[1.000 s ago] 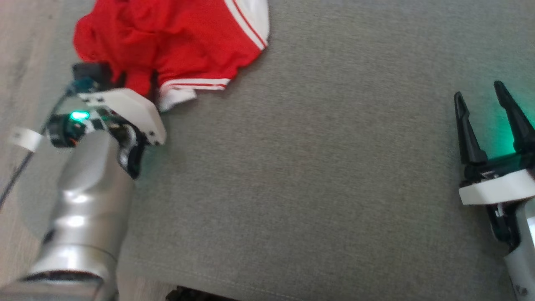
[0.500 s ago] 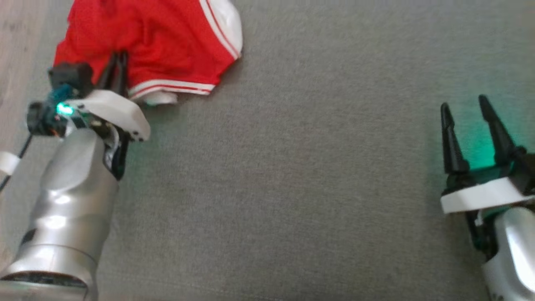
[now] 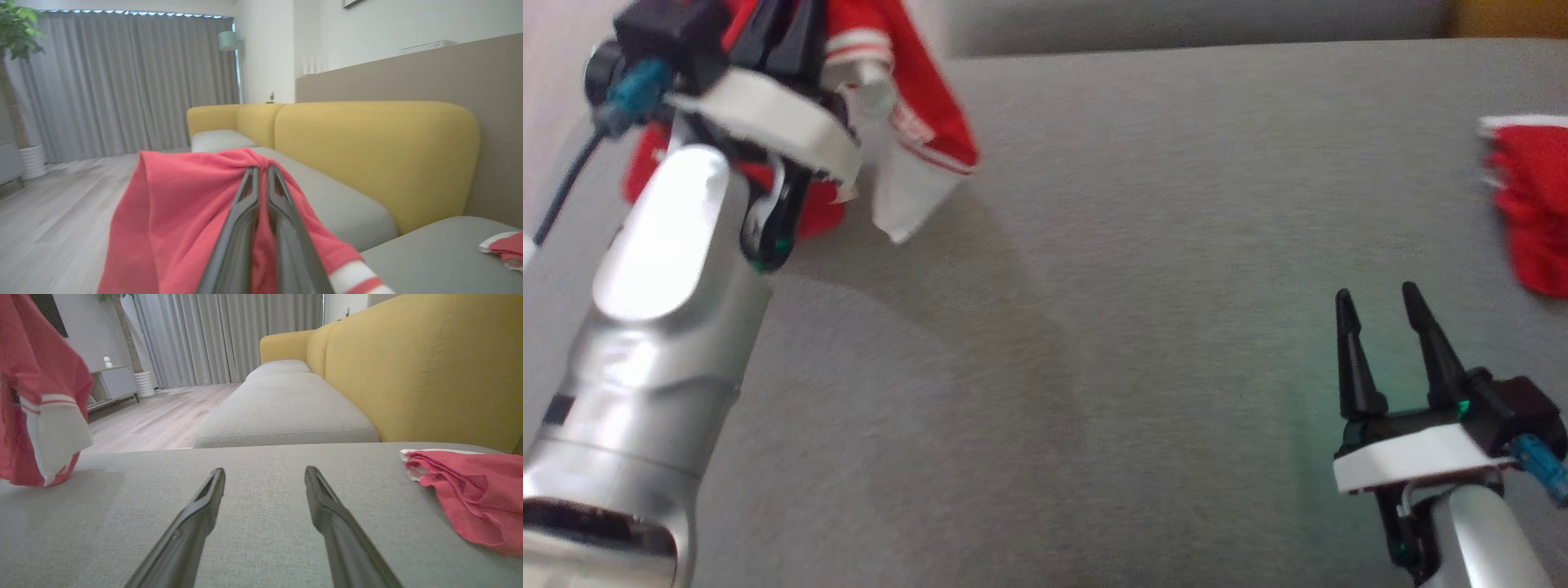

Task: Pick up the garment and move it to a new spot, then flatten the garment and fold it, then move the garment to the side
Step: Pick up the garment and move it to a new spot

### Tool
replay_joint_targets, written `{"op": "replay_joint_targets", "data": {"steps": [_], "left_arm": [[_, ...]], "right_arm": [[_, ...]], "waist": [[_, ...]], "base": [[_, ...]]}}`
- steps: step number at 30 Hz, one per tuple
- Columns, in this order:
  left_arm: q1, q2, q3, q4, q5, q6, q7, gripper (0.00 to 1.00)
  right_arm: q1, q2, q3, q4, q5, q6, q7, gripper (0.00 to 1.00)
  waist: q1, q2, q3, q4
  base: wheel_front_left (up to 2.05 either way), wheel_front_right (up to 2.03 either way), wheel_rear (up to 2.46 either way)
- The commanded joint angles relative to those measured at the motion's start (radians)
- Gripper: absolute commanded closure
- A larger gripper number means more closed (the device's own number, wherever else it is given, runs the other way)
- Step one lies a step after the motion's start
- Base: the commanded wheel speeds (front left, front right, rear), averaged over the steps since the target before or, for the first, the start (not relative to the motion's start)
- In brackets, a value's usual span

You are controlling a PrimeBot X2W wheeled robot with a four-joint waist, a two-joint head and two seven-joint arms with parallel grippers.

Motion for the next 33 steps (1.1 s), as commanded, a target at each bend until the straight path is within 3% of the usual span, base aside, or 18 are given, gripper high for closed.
{"op": "replay_joint_targets", "data": {"steps": [1,9,13,18,19,20,21,24,26,33], "left_arm": [[-0.079,0.042,0.013,-0.067,-0.016,0.002,0.016,1.0],[-0.136,0.002,-0.026,-0.137,-0.049,0.002,0.06,1.0],[-0.114,-0.037,-0.058,-0.085,-0.061,0.002,0.054,1.0],[-0.018,-0.073,-0.124,0.026,-0.057,0.002,-0.034,1.0],[0.005,-0.076,-0.14,0.055,-0.05,0.002,-0.061,0.75],[0.029,-0.08,-0.144,0.09,-0.048,0.002,-0.084,0.29],[0.054,-0.085,-0.147,0.124,-0.048,0.003,-0.101,0.0],[0.099,-0.095,-0.145,0.176,-0.044,0.011,-0.13,0.0],[0.172,-0.116,-0.113,0.191,-0.04,0.043,-0.147,0.0],[0.479,-0.155,0.093,-0.148,0.083,0.137,-0.148,0.0]], "right_arm": [[-0.006,0.006,0.024,-0.036,0.0,0.007,-0.004,0.0],[0.004,0.035,0.045,-0.049,0.007,0.007,-0.004,0.0],[-0.004,0.044,0.048,-0.067,0.009,0.007,-0.004,0.0],[-0.024,0.052,0.076,-0.083,0.018,0.007,-0.004,0.0],[-0.029,0.053,0.086,-0.084,0.021,0.007,-0.004,0.0],[-0.035,0.054,0.097,-0.082,0.025,0.007,-0.004,0.0],[-0.04,0.055,0.109,-0.081,0.028,0.007,-0.004,0.0],[-0.047,0.056,0.13,-0.078,0.04,0.007,-0.004,0.0],[-0.047,0.056,0.15,-0.067,0.057,0.007,-0.004,0.0],[-0.006,0.056,0.119,-0.03,0.053,0.007,-0.004,0.0]], "waist": [[0.0003,0.0,-0.08,-0.118],[0.0003,0.0,-0.083,-0.278],[0.0003,0.0,-0.056,-0.326],[0.0003,0.0,0.0,-0.349],[0.0003,0.0,0.01,-0.349],[0.0003,0.0,0.018,-0.349],[0.0003,0.0,0.025,-0.347],[0.0003,0.0,0.034,-0.341],[0.0003,0.0,0.029,-0.311],[0.0003,0.0,-0.037,-0.187]], "base": [[0.0,0.0,0.0],[0.0,0.0,0.0],[0.0,0.0,0.0],[0.0,0.0,0.0],[0.0,0.0,0.0],[0.0,0.0,0.0],[0.0,0.0,0.0],[0.0,0.0,0.0],[0.0,0.0,0.0],[0.0,0.0,0.0]]}}
